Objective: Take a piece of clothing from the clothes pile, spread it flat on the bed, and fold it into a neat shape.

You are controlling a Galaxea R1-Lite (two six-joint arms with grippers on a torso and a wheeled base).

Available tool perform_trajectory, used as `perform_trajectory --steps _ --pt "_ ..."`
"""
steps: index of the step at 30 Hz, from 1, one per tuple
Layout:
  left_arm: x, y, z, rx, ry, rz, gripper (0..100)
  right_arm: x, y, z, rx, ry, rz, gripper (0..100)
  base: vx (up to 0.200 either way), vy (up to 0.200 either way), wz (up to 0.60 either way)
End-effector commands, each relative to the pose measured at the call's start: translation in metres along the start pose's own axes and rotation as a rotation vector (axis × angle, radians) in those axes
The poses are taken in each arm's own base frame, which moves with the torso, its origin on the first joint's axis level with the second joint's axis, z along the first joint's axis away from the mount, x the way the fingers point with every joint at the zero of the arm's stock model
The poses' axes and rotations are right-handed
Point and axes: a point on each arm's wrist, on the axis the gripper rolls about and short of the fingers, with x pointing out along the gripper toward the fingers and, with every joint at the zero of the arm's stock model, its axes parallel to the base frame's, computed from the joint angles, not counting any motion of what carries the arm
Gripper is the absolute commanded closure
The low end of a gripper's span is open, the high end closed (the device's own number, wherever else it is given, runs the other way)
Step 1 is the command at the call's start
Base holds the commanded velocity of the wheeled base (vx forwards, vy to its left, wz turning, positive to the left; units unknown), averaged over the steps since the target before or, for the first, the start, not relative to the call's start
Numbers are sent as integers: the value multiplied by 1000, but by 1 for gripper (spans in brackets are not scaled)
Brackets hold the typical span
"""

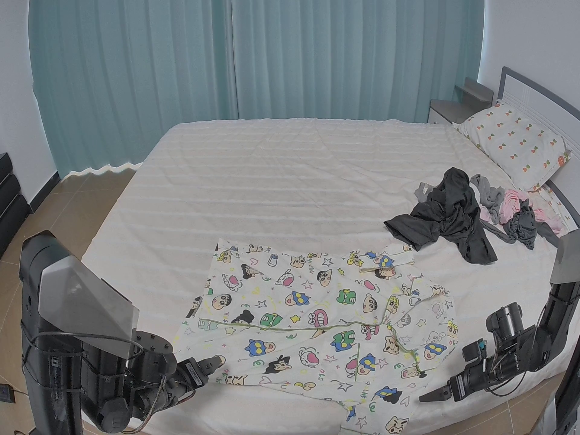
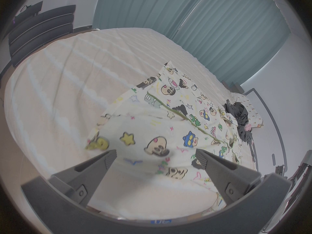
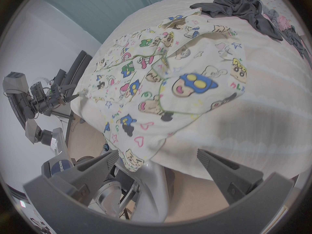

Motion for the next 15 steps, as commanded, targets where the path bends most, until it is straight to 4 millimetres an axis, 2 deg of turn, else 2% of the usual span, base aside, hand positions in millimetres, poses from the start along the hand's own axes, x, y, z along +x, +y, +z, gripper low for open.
perform_trajectory --steps 1,2,7,8,12,15 --pt "-1 -2 4 -8 -22 -20 0 19 2 -3 -18 25 13 0 -200 0 0" --pt "-1 -2 4 -8 -22 -20 0 23 2 -1 -23 18 14 0 -200 0 0" --pt "-1 -2 4 -9 -24 -20 0 32 -1 4 -14 -37 -1 0 0 0 0" --pt "-1 -2 4 -9 -24 -20 0 41 1 6 -18 -73 3 0 0 0 0" --pt "0 -3 4 -11 -28 -21 0 57 4 9 -32 -132 -26 0 0 0 0" --pt "1 -3 6 -14 -35 -20 0 63 6 12 -29 -187 -19 0 0 0 0"
